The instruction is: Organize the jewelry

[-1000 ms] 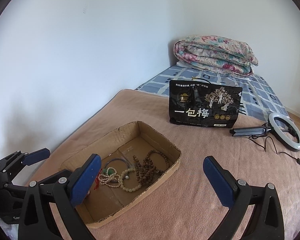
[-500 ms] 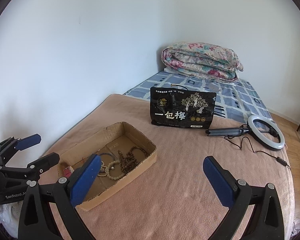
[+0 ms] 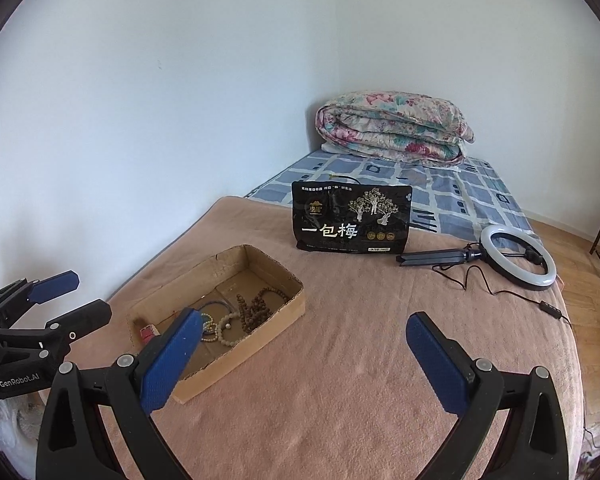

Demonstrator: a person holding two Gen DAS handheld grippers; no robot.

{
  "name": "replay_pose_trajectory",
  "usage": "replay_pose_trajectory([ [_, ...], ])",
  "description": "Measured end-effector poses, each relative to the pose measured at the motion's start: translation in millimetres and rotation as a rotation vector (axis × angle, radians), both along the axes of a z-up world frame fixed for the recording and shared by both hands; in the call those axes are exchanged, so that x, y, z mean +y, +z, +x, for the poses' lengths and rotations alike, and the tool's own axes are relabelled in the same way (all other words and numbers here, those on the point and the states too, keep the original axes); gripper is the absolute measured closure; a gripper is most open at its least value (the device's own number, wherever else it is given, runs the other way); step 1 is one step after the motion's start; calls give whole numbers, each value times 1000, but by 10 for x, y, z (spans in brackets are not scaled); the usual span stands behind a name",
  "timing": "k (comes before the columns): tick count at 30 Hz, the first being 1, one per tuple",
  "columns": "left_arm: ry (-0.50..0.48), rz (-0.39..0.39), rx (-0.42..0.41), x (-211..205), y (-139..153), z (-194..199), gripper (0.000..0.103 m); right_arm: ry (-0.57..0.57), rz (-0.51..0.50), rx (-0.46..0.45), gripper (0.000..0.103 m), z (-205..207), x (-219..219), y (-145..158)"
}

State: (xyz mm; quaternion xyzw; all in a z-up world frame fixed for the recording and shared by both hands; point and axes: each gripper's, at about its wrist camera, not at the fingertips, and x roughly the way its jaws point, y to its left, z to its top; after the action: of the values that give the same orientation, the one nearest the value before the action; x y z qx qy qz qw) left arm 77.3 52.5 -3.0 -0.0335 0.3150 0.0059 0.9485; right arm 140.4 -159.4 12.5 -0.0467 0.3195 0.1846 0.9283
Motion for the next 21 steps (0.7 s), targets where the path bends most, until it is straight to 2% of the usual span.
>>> replay_pose_trajectory([
  [2,3,17,-11,-26,6,-61,8,1,-1,1,0,-50,-34,-7],
  [4,2,22,-30,-45,18,-126,3,-5,0,2,0,-96,-72,-25],
  [10,-1,53,-44,-127,18,-230,1,-17,0,15,0,-132,-173,-75],
  [21,-14,45,-25,-190,-32,-249,0,-36,-19,35,0,-119,-291,-200],
])
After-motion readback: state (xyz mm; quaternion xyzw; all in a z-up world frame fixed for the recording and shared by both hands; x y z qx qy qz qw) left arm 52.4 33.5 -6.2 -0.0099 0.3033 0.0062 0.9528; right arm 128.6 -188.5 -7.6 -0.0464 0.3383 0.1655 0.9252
